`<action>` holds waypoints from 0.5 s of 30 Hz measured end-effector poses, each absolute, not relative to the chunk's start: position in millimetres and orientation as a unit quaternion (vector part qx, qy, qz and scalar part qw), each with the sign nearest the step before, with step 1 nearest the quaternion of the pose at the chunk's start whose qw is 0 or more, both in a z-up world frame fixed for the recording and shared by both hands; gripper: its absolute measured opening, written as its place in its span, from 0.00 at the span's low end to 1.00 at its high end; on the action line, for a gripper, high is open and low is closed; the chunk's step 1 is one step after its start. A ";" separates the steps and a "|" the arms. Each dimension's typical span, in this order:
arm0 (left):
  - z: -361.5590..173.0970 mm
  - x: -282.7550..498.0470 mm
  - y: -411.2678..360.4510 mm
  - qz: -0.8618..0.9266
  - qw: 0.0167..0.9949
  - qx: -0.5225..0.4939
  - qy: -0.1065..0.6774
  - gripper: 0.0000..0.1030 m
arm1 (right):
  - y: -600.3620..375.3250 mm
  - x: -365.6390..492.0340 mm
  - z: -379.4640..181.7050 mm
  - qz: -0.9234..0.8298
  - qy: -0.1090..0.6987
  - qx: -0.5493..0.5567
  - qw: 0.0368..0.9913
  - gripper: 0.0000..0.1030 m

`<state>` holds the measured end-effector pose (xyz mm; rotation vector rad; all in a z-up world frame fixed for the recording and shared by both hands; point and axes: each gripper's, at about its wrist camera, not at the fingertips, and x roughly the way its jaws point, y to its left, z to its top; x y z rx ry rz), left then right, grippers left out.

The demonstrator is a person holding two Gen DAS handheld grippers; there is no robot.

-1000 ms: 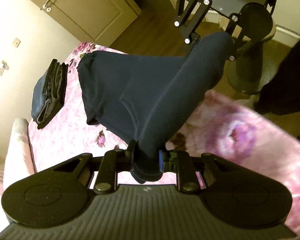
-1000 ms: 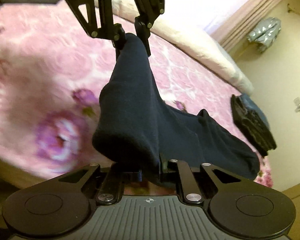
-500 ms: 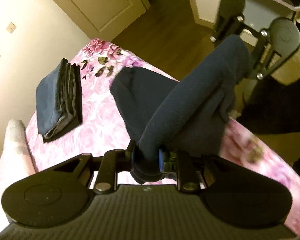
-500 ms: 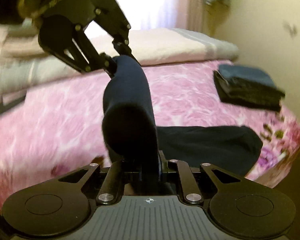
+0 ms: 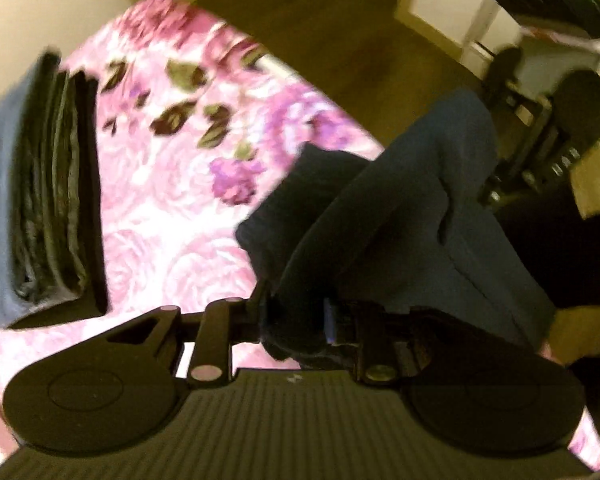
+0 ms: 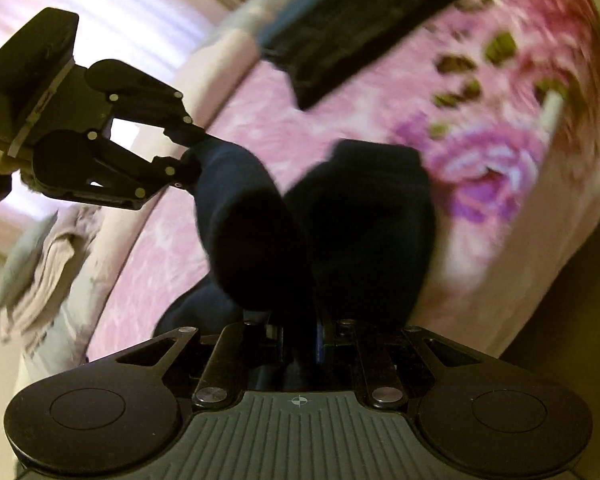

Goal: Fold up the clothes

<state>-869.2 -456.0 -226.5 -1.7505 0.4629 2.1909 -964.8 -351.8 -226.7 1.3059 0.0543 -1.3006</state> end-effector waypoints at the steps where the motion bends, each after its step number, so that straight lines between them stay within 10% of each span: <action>1: -232.6 -874.4 -463.4 0.766 0.133 -0.611 0.147 0.30 | -354.4 -972.1 -235.8 -0.558 0.018 0.574 0.599 0.13; 15: -243.4 -829.0 -512.8 0.799 0.006 -0.596 -0.081 0.40 | -343.5 -1018.8 -245.9 -0.586 -0.068 0.623 0.514 0.49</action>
